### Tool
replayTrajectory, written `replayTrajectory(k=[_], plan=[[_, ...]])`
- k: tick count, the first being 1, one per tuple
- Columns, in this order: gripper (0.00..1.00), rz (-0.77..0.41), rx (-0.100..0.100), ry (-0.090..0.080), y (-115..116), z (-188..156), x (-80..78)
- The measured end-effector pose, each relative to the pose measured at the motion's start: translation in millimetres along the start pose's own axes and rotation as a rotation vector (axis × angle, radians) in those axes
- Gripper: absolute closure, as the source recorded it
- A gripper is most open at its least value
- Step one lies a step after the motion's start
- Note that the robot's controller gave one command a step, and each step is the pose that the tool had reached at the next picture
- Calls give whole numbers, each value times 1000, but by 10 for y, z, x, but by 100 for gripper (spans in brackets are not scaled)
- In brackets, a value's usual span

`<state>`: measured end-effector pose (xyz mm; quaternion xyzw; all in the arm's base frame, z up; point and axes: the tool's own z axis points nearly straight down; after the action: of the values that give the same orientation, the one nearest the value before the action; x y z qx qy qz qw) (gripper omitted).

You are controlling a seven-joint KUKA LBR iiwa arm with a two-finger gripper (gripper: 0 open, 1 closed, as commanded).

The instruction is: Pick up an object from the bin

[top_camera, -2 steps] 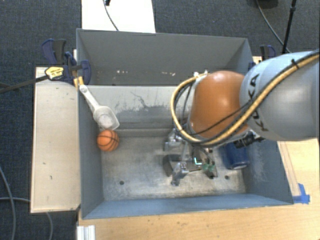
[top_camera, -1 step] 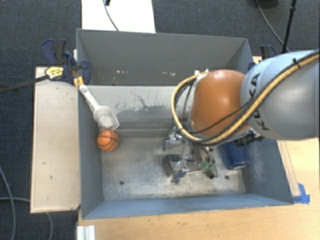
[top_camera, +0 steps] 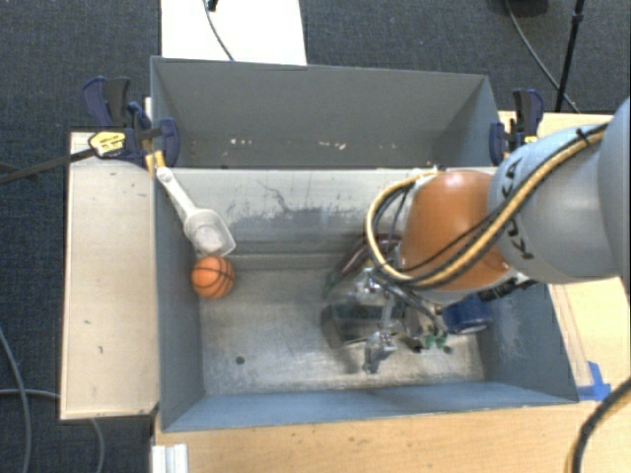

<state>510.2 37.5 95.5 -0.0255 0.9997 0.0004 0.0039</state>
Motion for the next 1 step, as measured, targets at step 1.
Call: replayTrajectory(k=[1], plan=[[0, -30, 0, 2, -179, 121, 40]])
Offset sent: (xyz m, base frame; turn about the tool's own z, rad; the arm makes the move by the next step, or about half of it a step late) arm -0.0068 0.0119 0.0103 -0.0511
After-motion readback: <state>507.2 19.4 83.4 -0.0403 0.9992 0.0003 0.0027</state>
